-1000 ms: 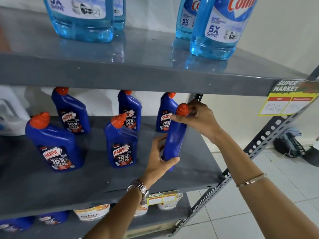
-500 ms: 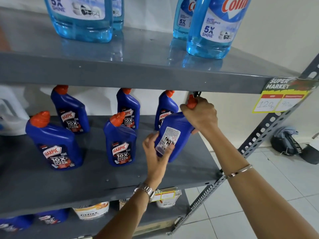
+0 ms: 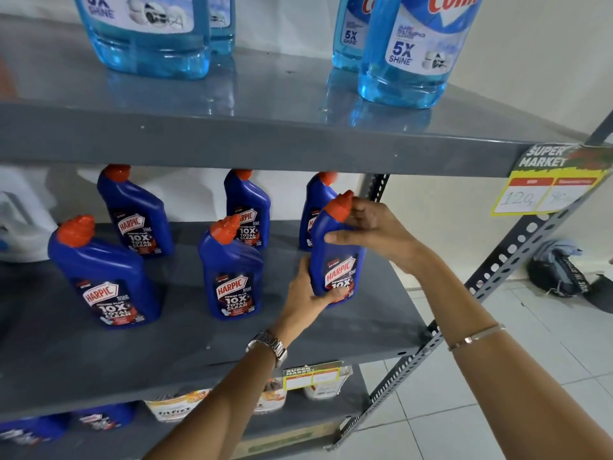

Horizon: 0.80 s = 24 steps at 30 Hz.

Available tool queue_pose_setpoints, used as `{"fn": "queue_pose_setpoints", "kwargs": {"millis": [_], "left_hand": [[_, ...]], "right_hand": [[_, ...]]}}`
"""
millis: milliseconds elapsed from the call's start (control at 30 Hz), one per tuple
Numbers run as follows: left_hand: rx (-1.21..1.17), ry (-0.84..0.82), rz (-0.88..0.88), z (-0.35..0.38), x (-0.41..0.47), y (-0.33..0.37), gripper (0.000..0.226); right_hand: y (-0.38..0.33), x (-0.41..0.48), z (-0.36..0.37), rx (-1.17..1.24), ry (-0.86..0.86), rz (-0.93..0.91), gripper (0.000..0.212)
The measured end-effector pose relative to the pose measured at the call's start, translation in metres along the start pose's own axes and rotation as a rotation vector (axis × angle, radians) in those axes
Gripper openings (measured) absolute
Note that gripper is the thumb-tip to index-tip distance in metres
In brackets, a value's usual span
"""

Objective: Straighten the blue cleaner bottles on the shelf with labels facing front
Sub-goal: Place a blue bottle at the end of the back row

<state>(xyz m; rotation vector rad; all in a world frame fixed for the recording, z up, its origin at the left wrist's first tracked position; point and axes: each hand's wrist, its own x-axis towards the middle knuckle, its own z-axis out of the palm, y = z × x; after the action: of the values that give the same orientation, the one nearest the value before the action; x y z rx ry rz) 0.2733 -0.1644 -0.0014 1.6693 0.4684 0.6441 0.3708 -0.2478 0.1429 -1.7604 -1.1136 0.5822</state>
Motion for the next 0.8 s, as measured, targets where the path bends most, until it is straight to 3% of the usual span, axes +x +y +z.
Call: {"fn": "queue_pose_setpoints", "kwargs": {"millis": [100, 233, 467, 667, 733, 800], "left_hand": [[0.029, 0.002, -0.019, -0.002, 0.009, -0.007, 0.061], [0.091, 0.036, -0.045, -0.008, 0.018, -0.021, 0.065], [0.118, 0.063, -0.035, -0.005, 0.014, -0.033, 0.056], [-0.037, 0.066, -0.003, -0.017, -0.021, -0.033, 0.062], [-0.061, 0.019, 0.037, -0.035, -0.047, -0.024, 0.049], [-0.051, 0.047, 0.114, -0.054, -0.075, -0.015, 0.034]], "right_hand": [[0.017, 0.009, 0.009, -0.098, 0.071, -0.012, 0.053], [0.039, 0.014, 0.017, -0.113, 0.137, 0.011, 0.042], [0.066, 0.015, 0.023, 0.008, 0.174, 0.015, 0.043], [0.072, 0.009, 0.035, -0.015, 0.221, 0.061, 0.035], [0.074, 0.002, 0.043, -0.098, 0.294, 0.073, 0.039], [0.081, -0.013, 0.054, -0.295, 0.534, 0.005, 0.043]]}}
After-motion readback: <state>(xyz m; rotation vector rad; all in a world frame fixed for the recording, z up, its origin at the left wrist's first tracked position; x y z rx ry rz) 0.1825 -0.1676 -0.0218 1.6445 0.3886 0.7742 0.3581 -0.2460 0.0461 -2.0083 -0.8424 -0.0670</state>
